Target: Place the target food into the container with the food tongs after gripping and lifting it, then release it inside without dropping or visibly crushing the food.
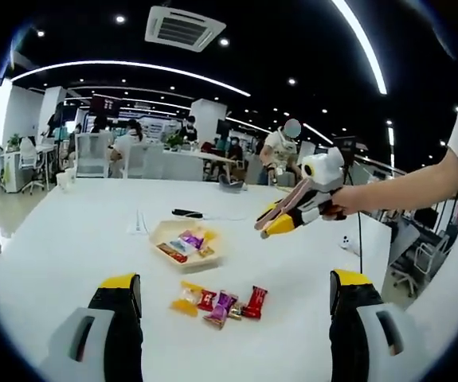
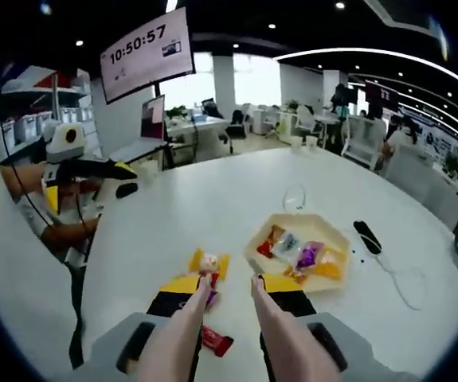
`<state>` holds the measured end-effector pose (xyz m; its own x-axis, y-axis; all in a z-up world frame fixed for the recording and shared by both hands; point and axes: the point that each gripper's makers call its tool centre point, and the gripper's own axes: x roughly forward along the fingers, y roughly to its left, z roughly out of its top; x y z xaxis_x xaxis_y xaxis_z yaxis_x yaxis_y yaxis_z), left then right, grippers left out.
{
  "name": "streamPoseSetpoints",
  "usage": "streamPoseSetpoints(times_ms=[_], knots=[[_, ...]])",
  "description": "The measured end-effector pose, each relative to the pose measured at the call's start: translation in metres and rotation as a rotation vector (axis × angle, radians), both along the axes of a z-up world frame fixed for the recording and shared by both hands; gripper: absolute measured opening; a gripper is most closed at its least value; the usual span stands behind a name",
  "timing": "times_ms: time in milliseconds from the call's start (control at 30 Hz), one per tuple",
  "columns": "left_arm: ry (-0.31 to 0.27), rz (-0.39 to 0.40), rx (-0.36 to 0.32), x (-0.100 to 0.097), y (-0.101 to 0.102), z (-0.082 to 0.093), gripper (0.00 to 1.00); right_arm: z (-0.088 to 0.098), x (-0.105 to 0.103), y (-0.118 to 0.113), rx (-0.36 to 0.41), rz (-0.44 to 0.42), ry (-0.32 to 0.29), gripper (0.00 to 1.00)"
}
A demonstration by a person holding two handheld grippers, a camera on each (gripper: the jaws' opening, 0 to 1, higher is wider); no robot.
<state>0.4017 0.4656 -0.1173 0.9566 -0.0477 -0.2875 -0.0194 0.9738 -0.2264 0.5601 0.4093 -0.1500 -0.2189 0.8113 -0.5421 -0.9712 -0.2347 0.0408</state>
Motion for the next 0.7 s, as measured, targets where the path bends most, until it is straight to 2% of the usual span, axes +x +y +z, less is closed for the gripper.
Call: streamPoseSetpoints(times_ms=[67,100,167,267,333,367,500,567,700], knots=[[0.004,0.002,-0.007,-0.001,0.001,0.002,0.99,-0.002,-0.004,-0.001,-0.014,-0.003,0.032,0.27],[-0.012,0.009,-0.006,-0.002,0.001,0.007,0.99,-0.003,-0.006,-0.002,-0.018,0.001,0.041,0.27],[-0.017,0.018,-0.014,-0.004,0.003,0.009,0.99,-0.007,-0.009,-0.002,-0.035,0.015,0.031,0.27],[0.005,0.015,-0.008,-0.006,0.004,0.002,0.99,-0.009,-0.009,-0.003,-0.039,0.021,0.021,0.27],[0.003,0.007,-0.007,-0.005,0.003,0.0,0.99,-0.01,-0.009,-0.004,-0.038,0.035,-0.003,0.27],[0.002,0.004,-0.007,-0.003,0.004,-0.001,0.99,-0.01,-0.005,-0.004,-0.023,0.067,-0.036,0.27],[0.011,-0.002,-0.012,0.002,0.003,0.001,0.99,-0.018,-0.004,-0.009,-0.047,0.069,-0.002,0.27],[-0.008,0.008,-0.011,0.002,0.003,0.006,0.99,-0.027,-0.005,-0.012,-0.068,0.099,-0.013,0.27],[-0.004,0.003,-0.011,-0.001,-0.001,0.002,0.99,-0.035,-0.01,-0.013,-0.074,0.121,-0.019,0.26]])
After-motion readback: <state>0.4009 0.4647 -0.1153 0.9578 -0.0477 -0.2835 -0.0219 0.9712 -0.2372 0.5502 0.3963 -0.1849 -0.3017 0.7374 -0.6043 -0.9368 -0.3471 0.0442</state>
